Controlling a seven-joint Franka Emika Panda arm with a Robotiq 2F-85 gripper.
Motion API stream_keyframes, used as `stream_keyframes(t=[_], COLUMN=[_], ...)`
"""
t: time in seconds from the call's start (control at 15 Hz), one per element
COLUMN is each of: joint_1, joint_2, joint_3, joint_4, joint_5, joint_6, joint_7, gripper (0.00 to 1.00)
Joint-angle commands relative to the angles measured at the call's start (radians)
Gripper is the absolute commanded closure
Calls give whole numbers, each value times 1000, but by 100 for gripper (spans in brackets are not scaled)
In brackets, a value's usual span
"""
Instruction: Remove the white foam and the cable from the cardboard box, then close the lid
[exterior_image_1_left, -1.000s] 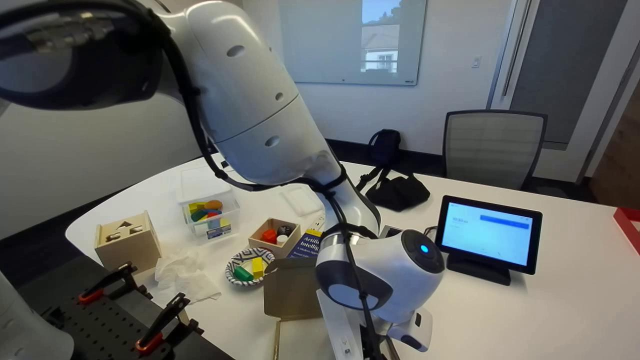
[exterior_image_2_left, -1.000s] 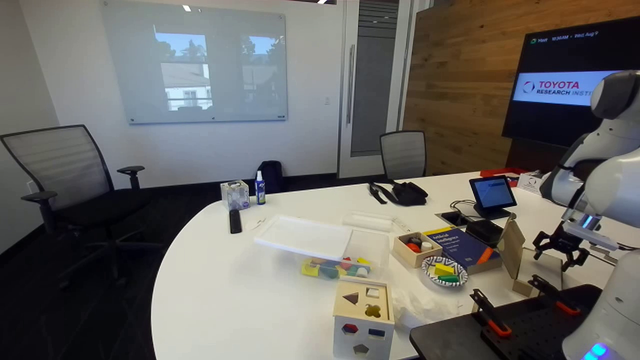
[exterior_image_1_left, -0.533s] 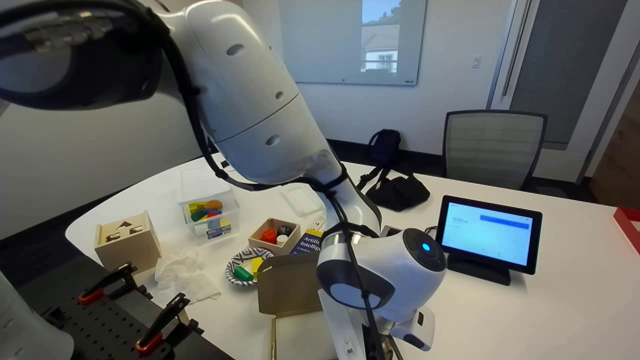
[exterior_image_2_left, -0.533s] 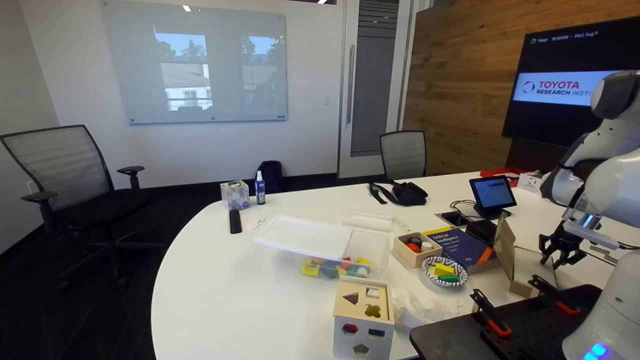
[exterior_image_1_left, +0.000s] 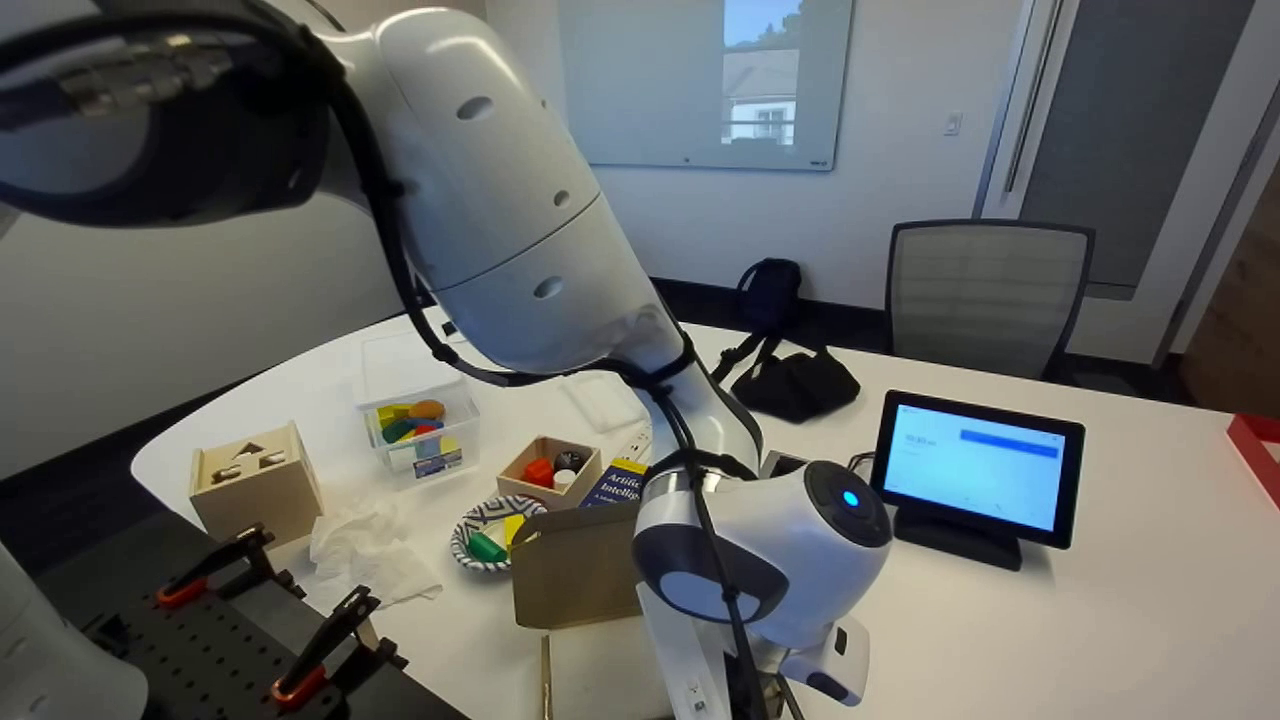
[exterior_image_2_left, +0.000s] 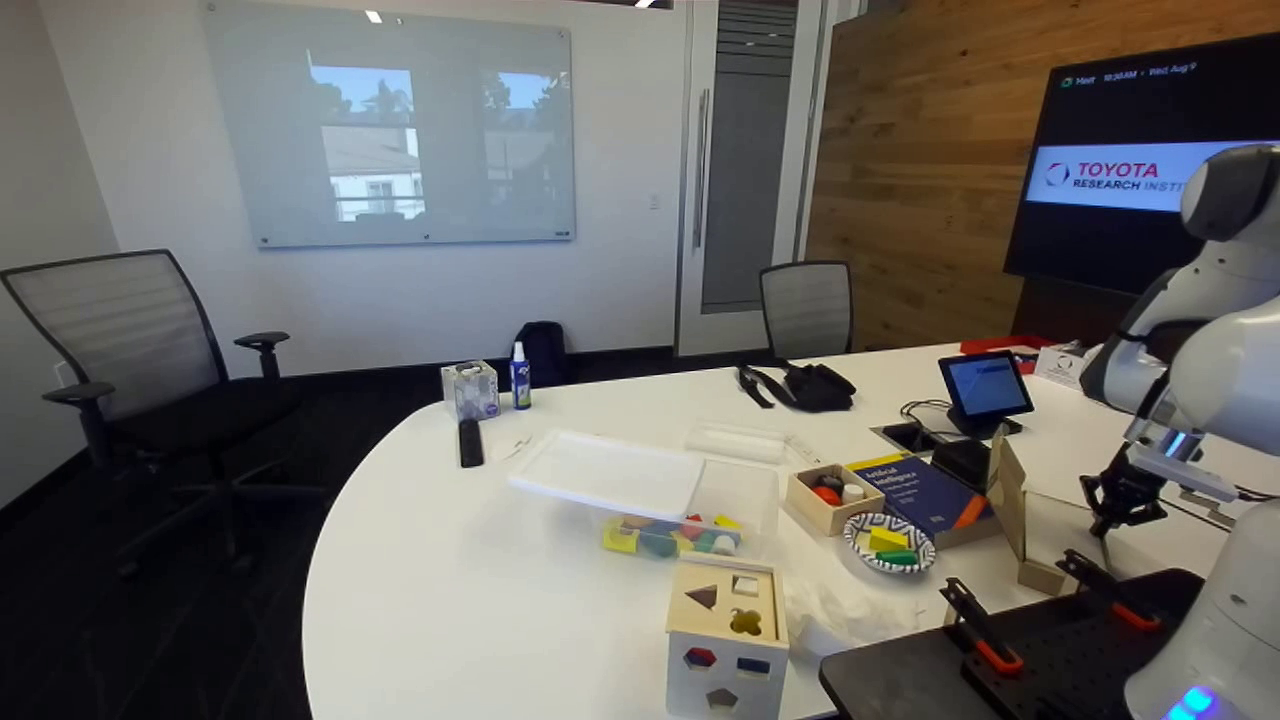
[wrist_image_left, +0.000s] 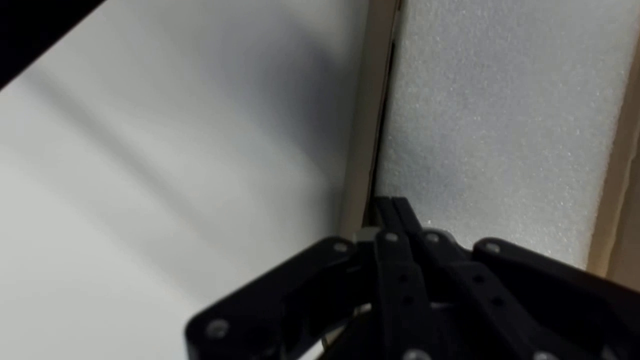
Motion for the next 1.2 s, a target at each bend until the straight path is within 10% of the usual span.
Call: stream_keyframes(t=[0.0, 1.13], joint_1=[0, -9], joint_2=[-3, -304], joint_3=[11, -31], joint_4=[-6, -236], joint_5=[-24, 3], joint_6=[21, -6], joint_7=[48, 91], gripper=[100, 100])
